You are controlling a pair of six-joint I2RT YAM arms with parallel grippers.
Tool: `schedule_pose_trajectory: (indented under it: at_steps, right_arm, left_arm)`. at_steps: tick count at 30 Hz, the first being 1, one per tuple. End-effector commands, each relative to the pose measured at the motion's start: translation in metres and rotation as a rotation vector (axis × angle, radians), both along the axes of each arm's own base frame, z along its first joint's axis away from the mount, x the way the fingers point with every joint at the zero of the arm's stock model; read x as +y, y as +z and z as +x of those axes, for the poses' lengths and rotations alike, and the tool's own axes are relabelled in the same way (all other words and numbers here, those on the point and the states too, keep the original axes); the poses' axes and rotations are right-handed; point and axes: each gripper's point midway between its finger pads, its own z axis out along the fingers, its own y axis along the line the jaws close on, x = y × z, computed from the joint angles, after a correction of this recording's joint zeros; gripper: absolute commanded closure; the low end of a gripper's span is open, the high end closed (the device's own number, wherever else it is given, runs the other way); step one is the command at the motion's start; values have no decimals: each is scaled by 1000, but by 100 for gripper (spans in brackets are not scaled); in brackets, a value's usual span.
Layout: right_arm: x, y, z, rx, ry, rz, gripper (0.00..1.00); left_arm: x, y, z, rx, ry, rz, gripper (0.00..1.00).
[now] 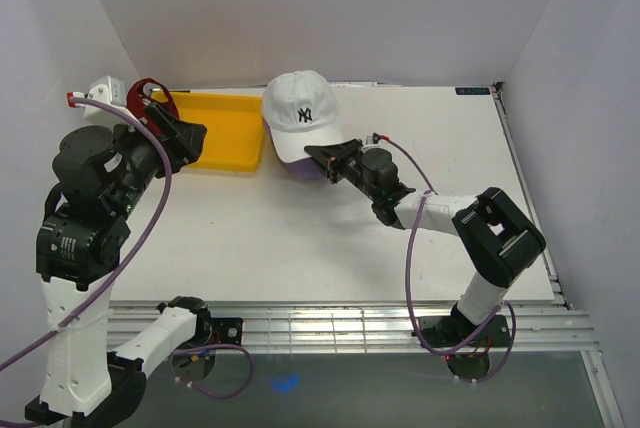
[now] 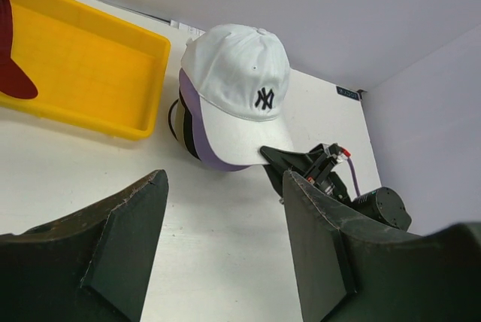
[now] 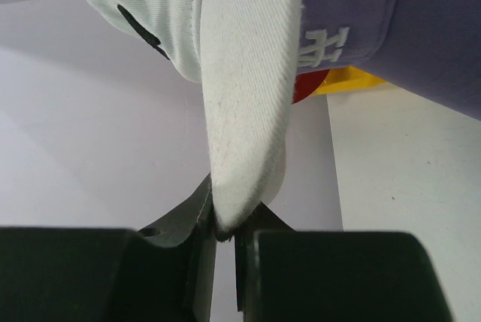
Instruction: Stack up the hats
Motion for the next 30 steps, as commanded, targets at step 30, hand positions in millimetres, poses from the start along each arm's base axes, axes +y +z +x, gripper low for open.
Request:
schedule_pose_trajectory:
  at_steps: [30]
  right_arm:
    - [-30, -172, -26, 374, 62, -261, 92]
  left_arm:
    - [4, -15, 5, 29, 18, 36, 27]
